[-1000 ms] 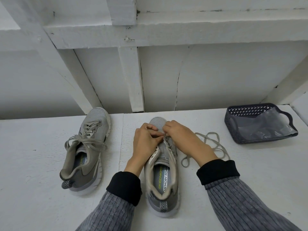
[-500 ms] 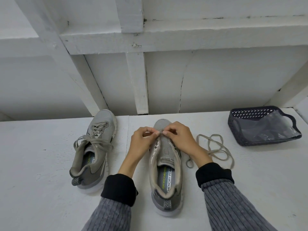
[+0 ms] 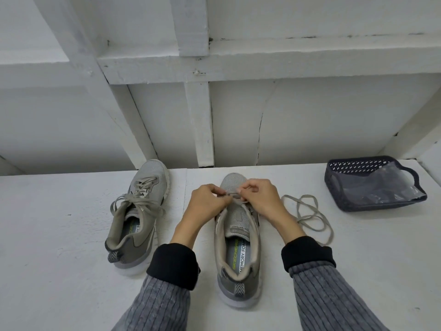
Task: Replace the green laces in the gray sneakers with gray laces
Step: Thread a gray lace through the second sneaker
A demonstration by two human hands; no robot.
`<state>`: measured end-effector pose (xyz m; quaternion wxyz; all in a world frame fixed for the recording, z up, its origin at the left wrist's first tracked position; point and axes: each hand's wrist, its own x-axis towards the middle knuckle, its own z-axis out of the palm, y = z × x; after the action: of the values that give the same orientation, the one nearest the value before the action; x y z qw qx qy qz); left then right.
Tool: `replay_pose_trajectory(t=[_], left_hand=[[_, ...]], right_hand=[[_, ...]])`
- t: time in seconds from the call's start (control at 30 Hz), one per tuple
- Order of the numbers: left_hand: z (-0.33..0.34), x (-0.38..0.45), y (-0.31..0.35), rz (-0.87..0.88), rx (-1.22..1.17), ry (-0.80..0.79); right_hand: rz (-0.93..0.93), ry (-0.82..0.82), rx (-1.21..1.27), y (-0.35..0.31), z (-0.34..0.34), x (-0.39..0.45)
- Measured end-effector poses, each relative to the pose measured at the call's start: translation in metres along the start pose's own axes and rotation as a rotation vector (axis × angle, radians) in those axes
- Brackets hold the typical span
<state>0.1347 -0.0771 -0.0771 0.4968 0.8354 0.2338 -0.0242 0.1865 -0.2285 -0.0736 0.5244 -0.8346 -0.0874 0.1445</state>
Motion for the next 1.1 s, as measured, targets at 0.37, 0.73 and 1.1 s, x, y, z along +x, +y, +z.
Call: replay_pose_trajectory(t=[0.37,0.73,1.1], left_hand=[[-0.003,0.002,-0.018,-0.012,-0.208,-0.02],[0.001,0.002,-0.02,-0.039,-0.273,0.013],[0.009,0.007,-0.029,0.013,-0.423,0.031]], right_hand=[[-0.073,-0.026,-0.198,0.006,0.013,-0.002],[-0.069,0.008,-0.361,0.01,0.028,0.001],[-0.03,0.069,-0.19,0.012,0.032,0.001]])
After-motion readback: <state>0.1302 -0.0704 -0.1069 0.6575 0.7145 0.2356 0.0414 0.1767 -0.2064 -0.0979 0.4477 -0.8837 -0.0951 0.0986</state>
